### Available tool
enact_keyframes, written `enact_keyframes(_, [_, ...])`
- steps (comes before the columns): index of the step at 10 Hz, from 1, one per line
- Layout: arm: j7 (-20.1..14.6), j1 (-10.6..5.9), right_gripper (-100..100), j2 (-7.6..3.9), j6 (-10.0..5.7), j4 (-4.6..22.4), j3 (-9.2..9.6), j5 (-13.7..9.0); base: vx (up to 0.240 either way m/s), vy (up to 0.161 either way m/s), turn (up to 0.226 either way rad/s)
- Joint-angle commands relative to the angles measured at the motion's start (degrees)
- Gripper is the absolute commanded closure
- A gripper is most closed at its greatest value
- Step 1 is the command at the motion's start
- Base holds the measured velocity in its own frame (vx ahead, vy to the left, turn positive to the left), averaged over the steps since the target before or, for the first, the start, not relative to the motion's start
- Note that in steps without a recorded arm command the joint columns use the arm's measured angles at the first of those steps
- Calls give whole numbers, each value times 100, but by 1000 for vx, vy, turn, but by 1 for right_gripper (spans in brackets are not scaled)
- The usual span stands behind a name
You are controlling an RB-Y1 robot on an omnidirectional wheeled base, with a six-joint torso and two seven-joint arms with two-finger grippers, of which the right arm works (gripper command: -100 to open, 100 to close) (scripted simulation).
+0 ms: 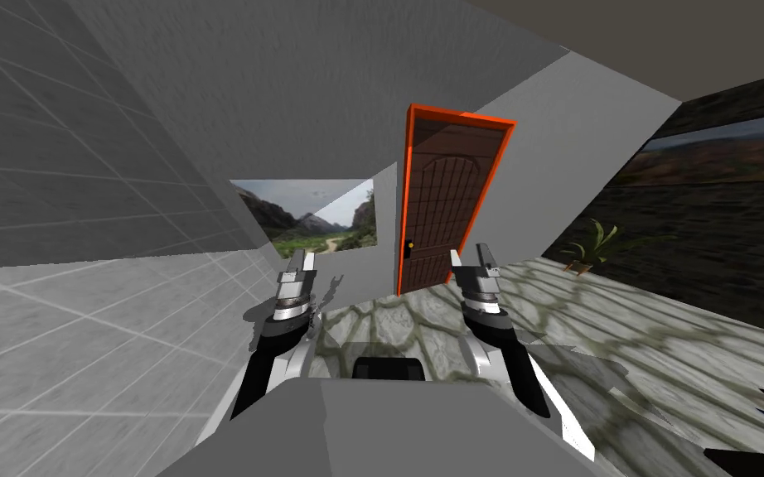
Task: Pull the door open
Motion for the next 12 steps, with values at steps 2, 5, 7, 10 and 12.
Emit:
enact_keyframes(2, [-341, -17, -100, -100, 31, 263, 92, -343, 82, -57, 105])
enact_keyframes(5, [-793, -95, -100, -242, 99, 633, 189, -816, 83, -50, 118])
enact_keyframes(7, [-1106, -151, -100, -345, 148, 904, 260, -1149, 83, -70, 154])
enact_keyframes(10, [-1469, -210, -100, -453, 200, 1187, 334, -1523, 63, -48, 98])
enact_keyframes(12, [-1818, -270, -100, -563, 253, 1478, 411, -1887, 75, -91, 139])
